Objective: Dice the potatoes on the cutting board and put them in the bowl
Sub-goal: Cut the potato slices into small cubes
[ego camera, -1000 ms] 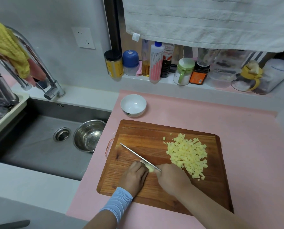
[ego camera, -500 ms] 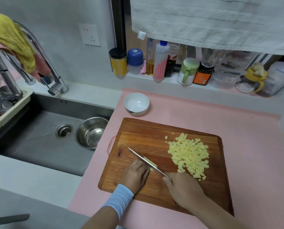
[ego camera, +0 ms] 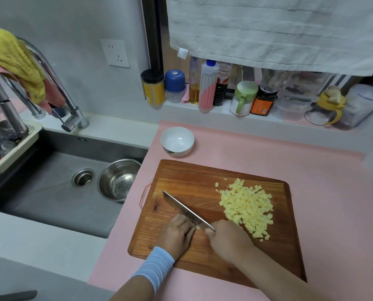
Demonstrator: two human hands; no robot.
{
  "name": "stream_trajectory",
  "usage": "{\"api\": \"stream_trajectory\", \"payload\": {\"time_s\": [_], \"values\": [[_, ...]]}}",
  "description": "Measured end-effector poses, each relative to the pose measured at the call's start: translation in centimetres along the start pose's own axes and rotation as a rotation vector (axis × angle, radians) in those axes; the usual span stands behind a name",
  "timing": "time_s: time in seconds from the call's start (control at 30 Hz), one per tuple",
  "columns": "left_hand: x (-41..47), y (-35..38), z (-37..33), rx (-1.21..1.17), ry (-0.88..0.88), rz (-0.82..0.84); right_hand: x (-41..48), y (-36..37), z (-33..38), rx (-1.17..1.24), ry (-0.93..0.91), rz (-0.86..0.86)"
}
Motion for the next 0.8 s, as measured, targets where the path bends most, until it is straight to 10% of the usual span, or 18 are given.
{"api": "stream_trajectory", "payload": {"time_s": [0.27, 0.47, 0.7, 0.8], "values": [[0.9, -2.3, 0.9, -0.106, -0.091, 0.052, -0.6, -1.9, -0.3, 0.123, -0.025, 0.019], [2.2, -11.4, 10.0, -0.319, -0.801, -0.363, -2.1, -5.7, -1.6, -0.123, -0.177, -0.178], [7.2, -2.0, 4.4, -0.303, -0.595, 0.722, -2.5, -6.6, -4.3, -0.460, -0.301, -0.261], [8.4, 0.6, 2.8, -0.202, -0.526, 0.848, -3.1, -7.6, -5.4, -0.481, -0.275, -0.306]]}}
Point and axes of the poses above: each hand's wrist, its own x-axis towards the middle knuckle, its own y-axis out of the palm, z = x × y, the point moved 10 cm from there along x, towards the middle knuckle
